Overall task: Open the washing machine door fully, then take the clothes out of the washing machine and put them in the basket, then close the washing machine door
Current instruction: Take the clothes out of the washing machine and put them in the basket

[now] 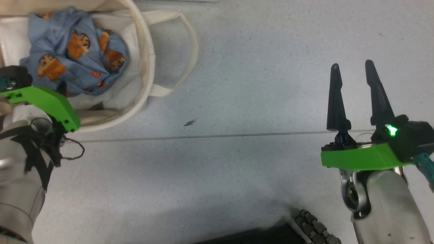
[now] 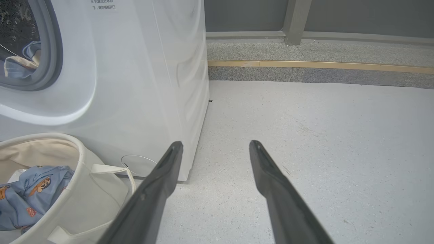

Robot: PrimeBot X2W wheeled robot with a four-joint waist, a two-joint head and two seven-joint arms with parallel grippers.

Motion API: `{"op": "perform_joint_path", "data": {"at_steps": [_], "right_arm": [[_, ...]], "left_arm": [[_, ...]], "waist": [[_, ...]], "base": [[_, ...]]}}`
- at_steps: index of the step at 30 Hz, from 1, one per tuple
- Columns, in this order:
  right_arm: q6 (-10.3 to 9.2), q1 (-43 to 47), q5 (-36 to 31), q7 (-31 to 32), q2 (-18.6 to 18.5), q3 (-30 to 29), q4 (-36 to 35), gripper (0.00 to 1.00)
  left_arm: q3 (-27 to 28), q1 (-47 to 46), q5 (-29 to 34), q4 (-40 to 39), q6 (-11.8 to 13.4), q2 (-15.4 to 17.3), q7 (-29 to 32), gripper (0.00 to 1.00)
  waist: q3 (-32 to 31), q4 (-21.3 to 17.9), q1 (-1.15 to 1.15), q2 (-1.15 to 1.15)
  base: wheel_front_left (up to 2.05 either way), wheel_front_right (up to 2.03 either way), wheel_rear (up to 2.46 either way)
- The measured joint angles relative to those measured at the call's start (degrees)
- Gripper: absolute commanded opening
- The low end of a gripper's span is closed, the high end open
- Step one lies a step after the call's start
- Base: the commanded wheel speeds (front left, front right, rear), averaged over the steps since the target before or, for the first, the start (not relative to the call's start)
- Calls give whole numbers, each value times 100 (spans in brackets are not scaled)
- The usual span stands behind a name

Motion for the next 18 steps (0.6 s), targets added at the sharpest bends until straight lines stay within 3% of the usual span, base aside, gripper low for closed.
{"op": "perform_joint_path", "data": {"at_steps": [1, 2, 3, 8, 18], "right_arm": [[0, -19, 0, 0, 1, -16, -5, 100], [0, -33, 1, 0, 2, -21, -4, 100], [0, -50, 1, 0, 3, -22, -1, 100], [0, -120, 18, 0, 10, -3, 105, 100], [0, -85, 120, 0, 12, -138, 491, 100]], "left_arm": [[21, -53, -7, 43, 116, 26, -51, 6], [38, -65, -12, 59, 121, 27, -63, 85], [100, -68, -49, 67, 169, 23, -134, 100], [137, -52, -98, 93, 223, 26, -387, 100], [-160, 226, 116, 108, 165, 64, -297, 100]], "waist": [[95, -44, 0, 0], [117, -71, 0, 0], [122, -94, 0, 0], [-54, -129, 0, 0], [-867, 59, 0, 0]], "base": [[0, 0, 0], [0, 0, 0], [0, 0, 0], [0, 0, 0], [0, 0, 0]]}}
